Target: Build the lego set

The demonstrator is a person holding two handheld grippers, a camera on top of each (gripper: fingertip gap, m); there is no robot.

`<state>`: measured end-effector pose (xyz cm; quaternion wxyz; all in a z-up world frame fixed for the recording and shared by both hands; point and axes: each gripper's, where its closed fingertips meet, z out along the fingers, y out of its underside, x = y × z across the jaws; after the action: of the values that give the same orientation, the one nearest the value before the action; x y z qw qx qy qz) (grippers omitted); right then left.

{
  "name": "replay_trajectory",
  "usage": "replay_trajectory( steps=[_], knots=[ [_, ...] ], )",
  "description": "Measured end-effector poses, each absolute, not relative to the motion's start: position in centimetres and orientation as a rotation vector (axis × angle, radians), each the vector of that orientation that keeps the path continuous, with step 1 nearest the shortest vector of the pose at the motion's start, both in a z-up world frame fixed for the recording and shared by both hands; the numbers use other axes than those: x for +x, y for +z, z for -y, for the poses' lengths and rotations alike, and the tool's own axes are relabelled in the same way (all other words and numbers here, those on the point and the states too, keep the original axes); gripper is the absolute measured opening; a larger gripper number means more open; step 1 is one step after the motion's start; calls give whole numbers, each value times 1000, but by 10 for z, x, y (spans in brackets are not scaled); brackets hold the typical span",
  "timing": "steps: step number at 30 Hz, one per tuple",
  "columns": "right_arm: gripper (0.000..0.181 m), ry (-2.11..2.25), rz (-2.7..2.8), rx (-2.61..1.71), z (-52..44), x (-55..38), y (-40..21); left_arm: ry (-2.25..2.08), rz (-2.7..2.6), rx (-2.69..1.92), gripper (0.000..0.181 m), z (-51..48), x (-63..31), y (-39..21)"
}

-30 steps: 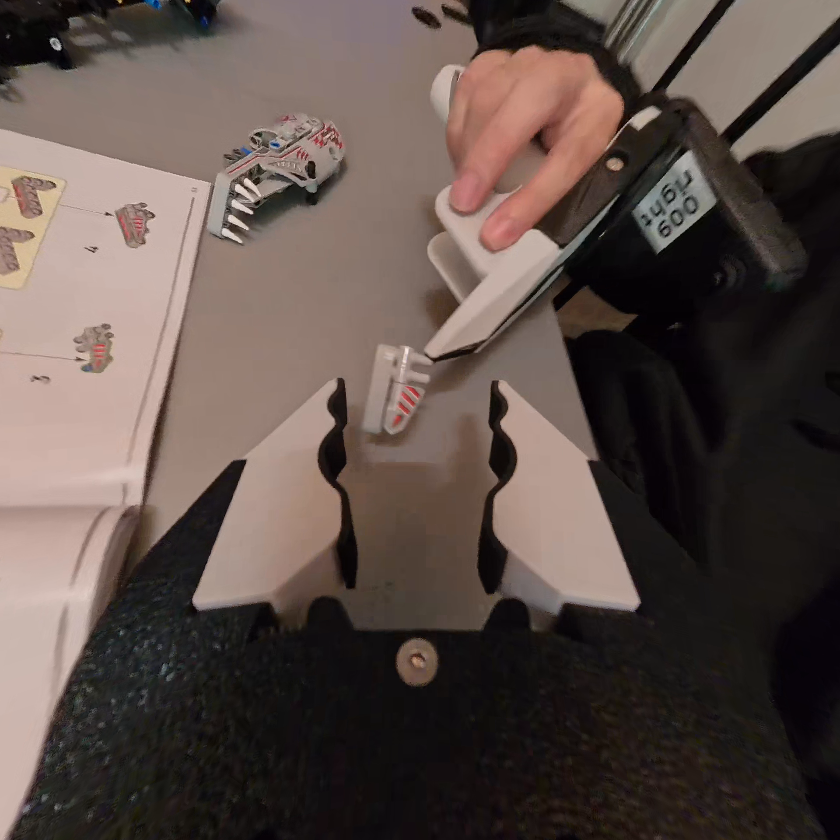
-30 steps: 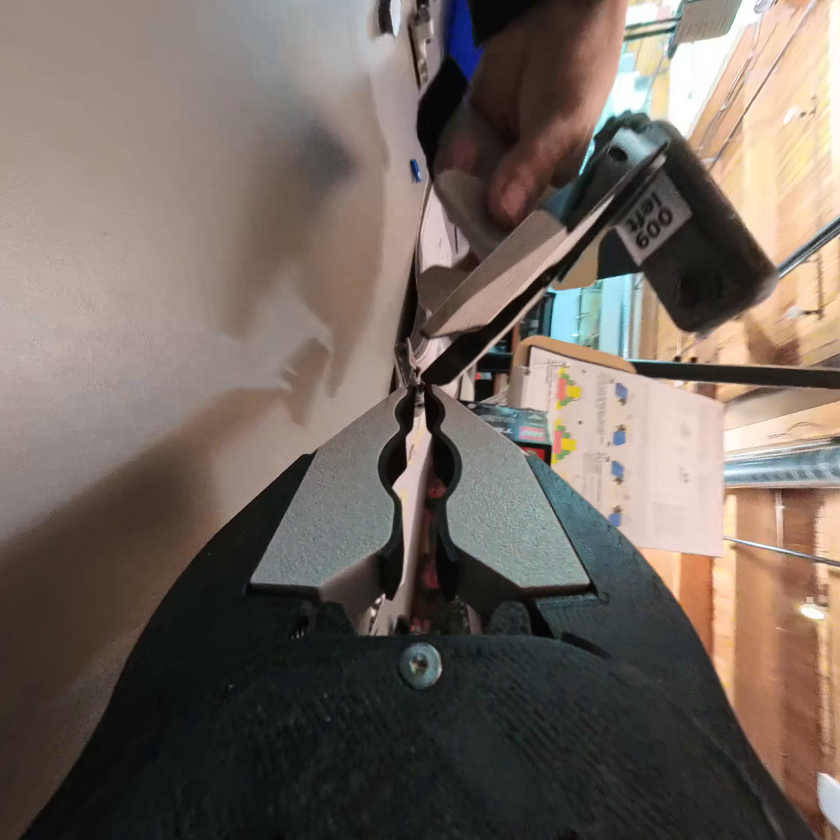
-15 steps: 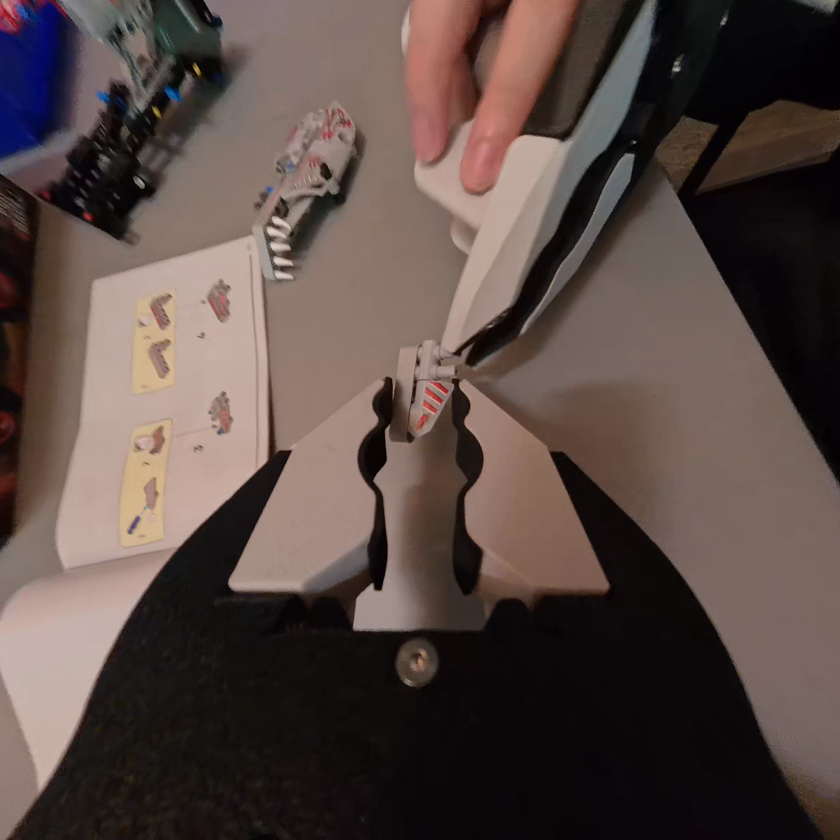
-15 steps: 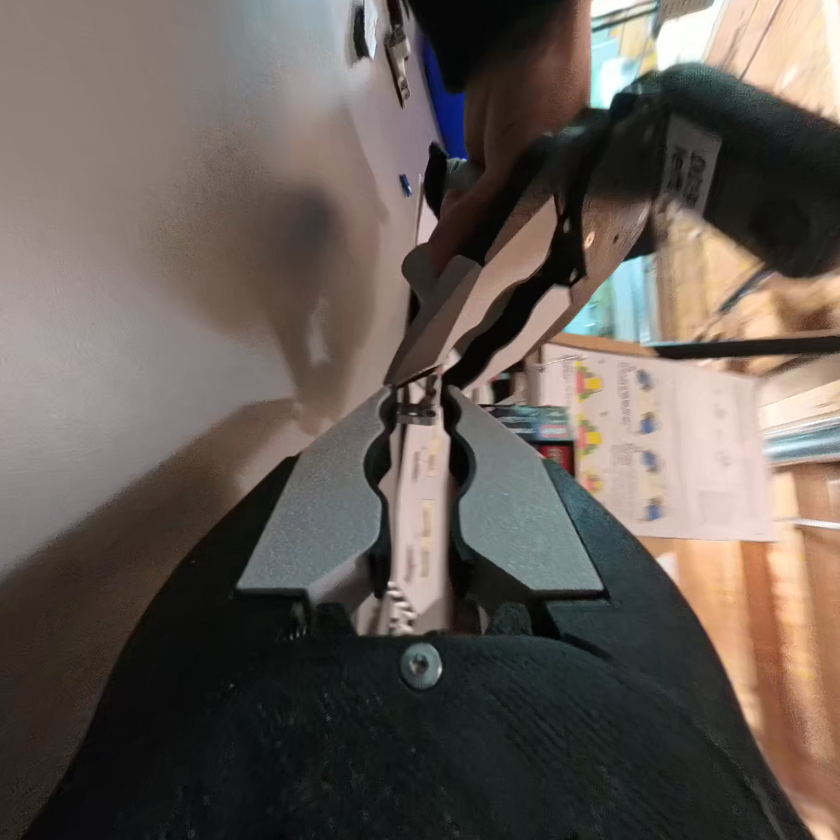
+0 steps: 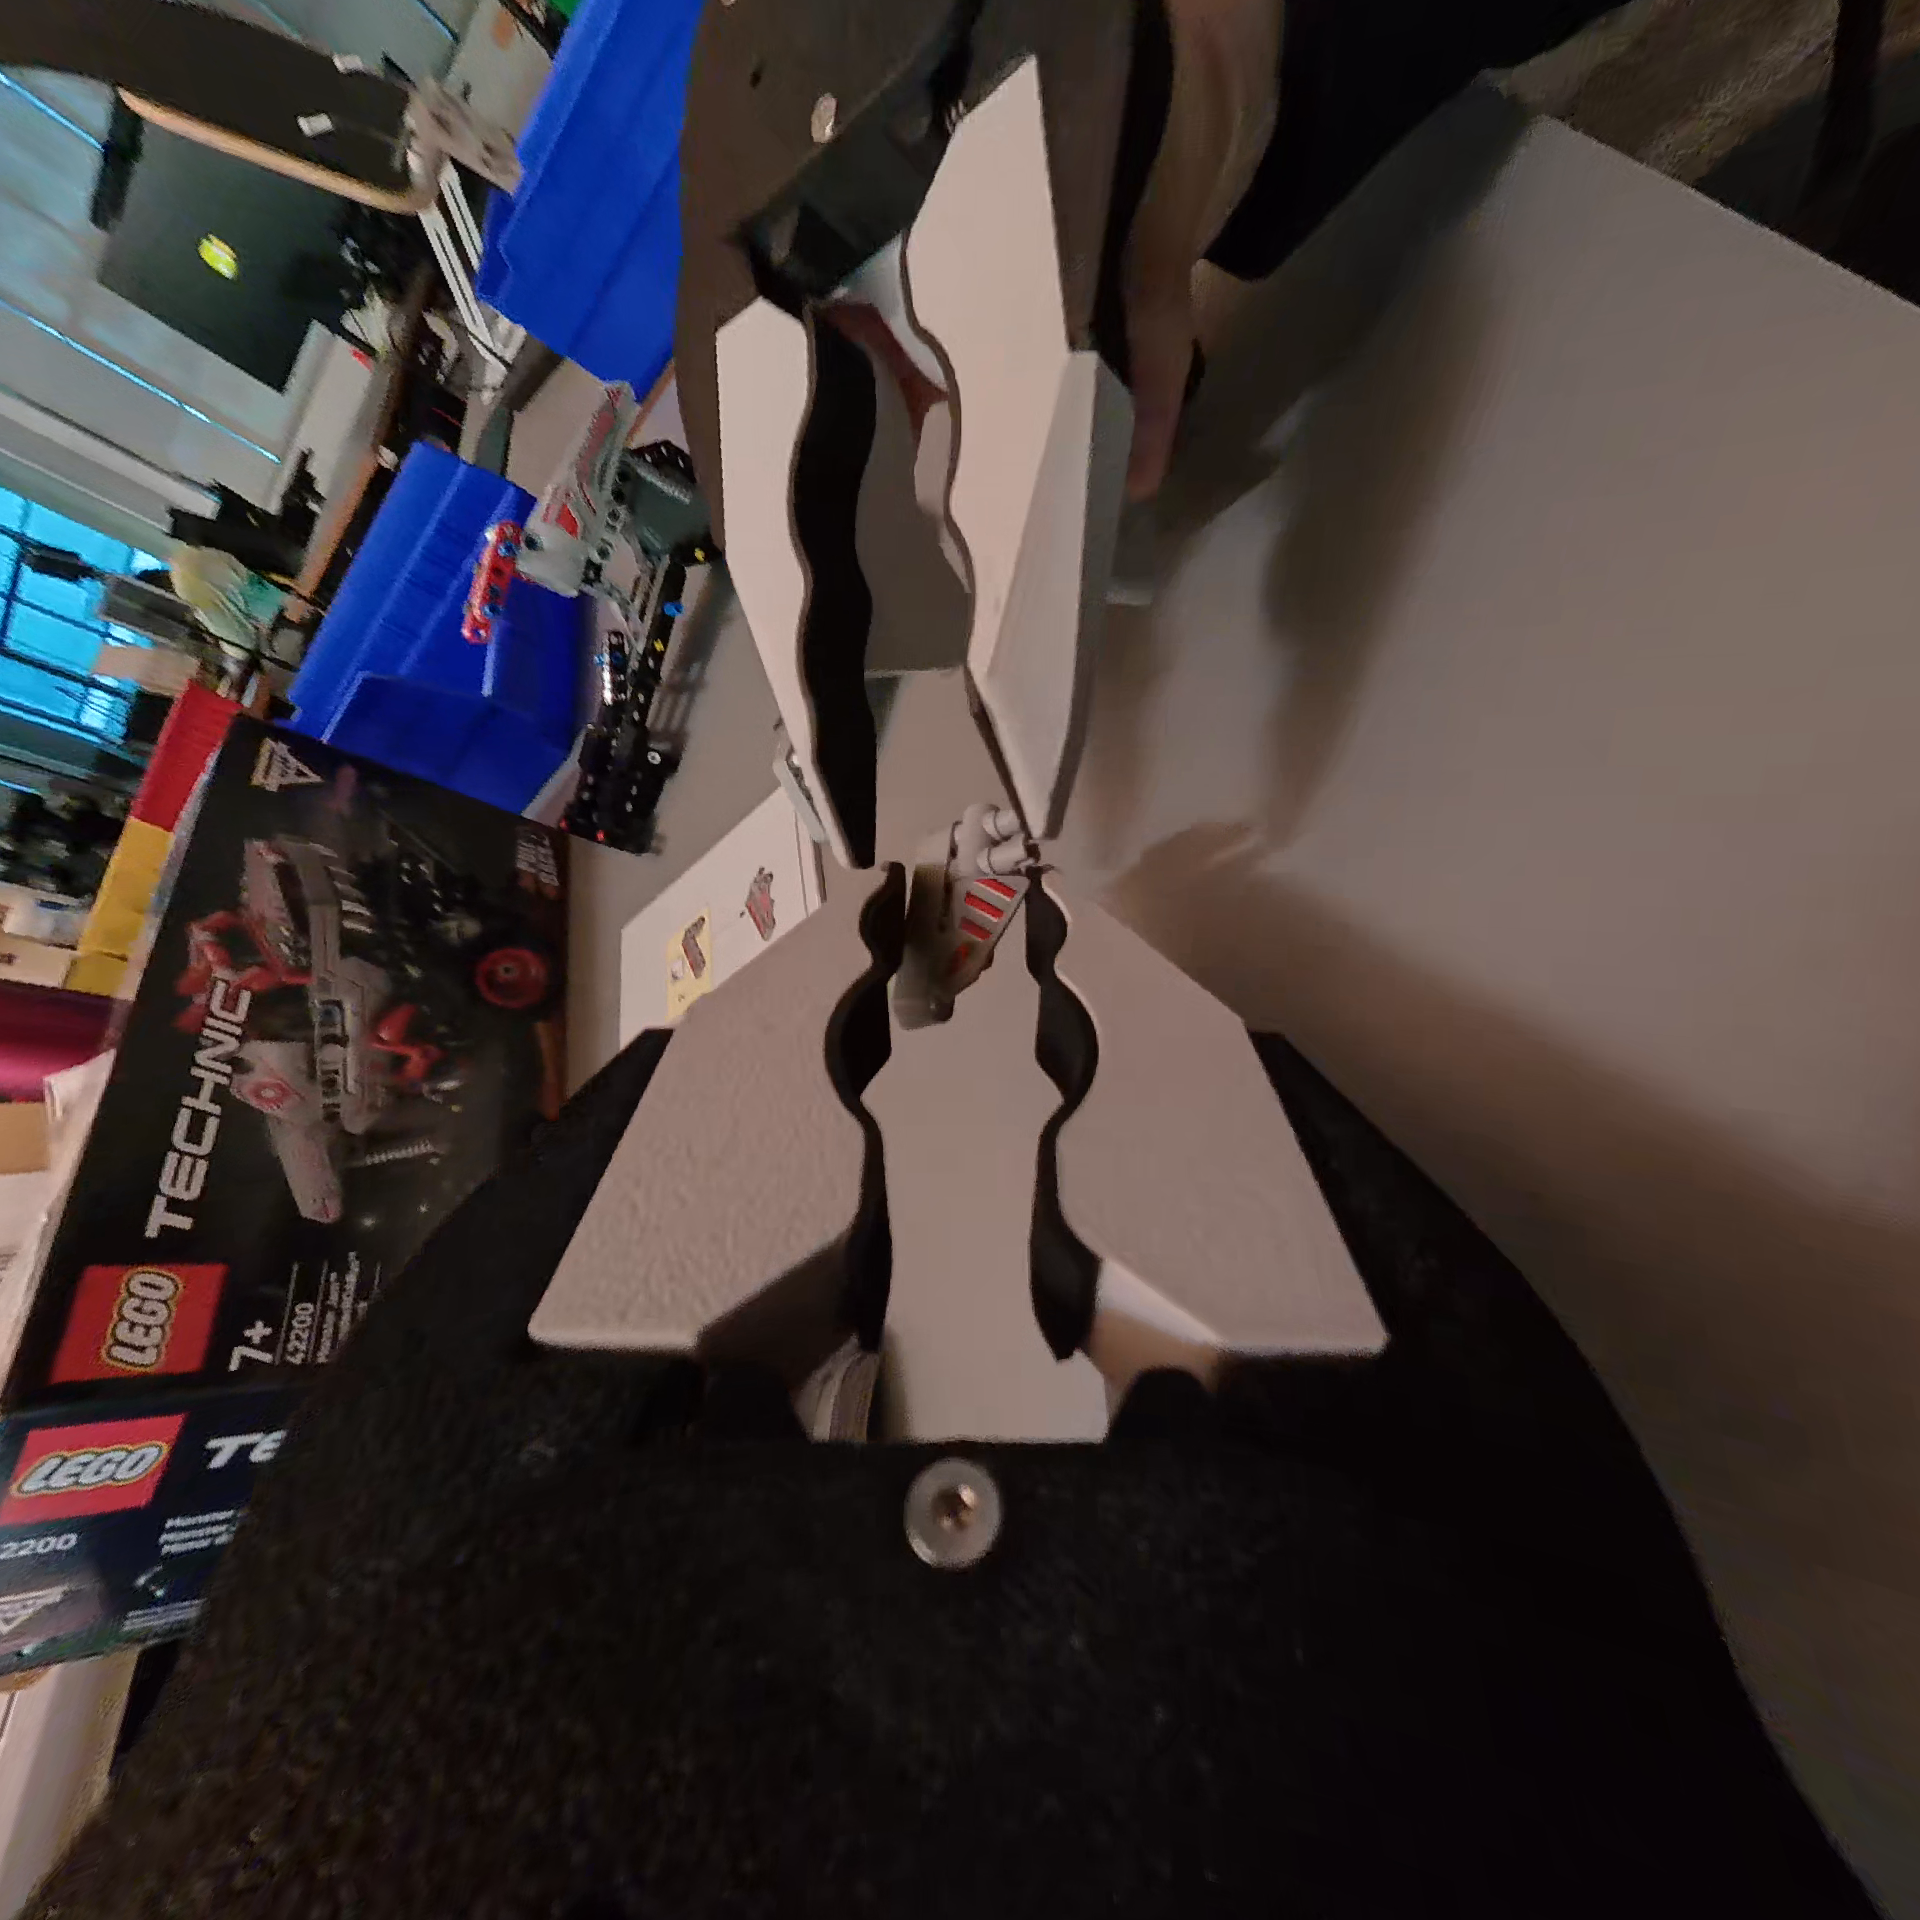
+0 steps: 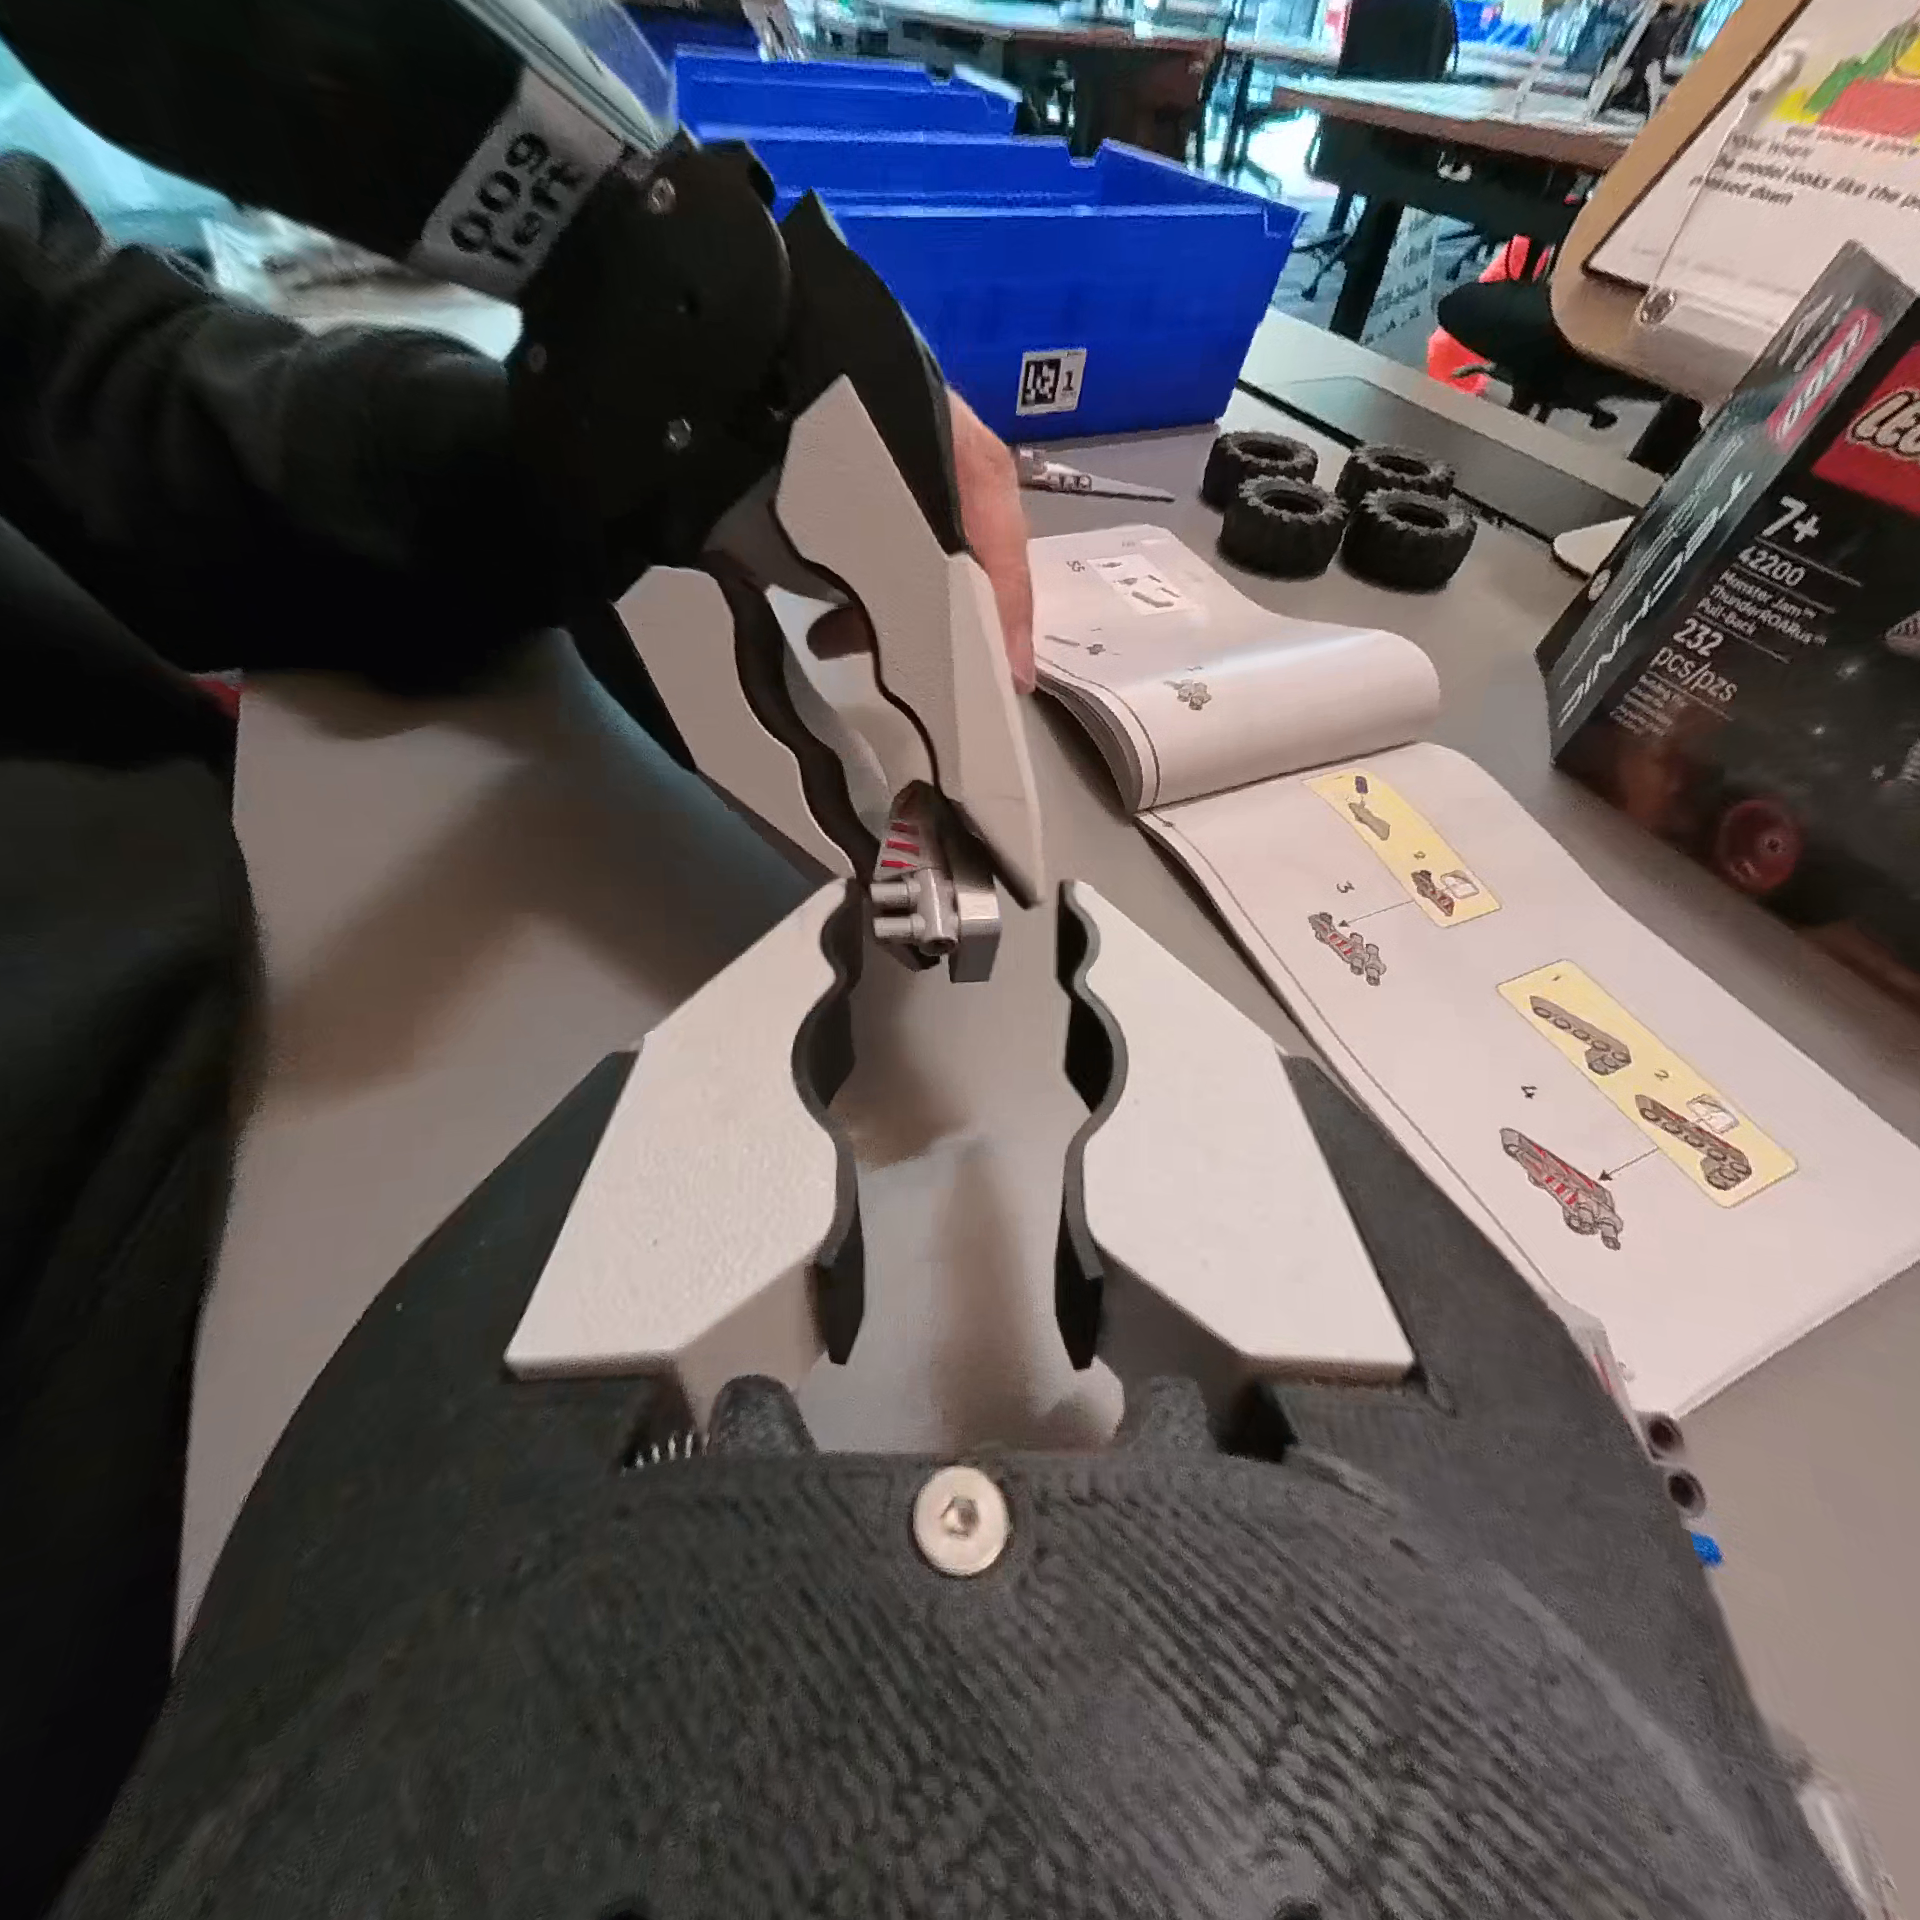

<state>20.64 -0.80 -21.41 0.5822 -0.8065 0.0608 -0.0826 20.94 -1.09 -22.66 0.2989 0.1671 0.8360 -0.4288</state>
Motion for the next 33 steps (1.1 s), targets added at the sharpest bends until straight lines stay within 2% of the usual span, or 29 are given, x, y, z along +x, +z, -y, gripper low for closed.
replay_trajectory(
  steps=[3,13,18,24,30,33],
  knots=[
    [47,-192,-126,-1945,11,208,-223,-1159,-2171,460,19,11,209,-223],
    [24,-66,-80,-1894,7,195,-216,-1258,-2101,499,17,17,201,-212],
    [24,-98,-67,-1910,6,196,-218,-1287,-2130,460,19,15,202,-214],
    [24,-331,-7,-1899,8,208,-217,-1502,-2390,180,38,0,202,-217],
    [23,-689,108,-1875,10,220,-211,-1820,-2540,-302,41,-8,212,-207],
    [24,-824,158,-1811,9,220,-197,-2012,-2559,-484,31,-4,210,-199]
  ],
)
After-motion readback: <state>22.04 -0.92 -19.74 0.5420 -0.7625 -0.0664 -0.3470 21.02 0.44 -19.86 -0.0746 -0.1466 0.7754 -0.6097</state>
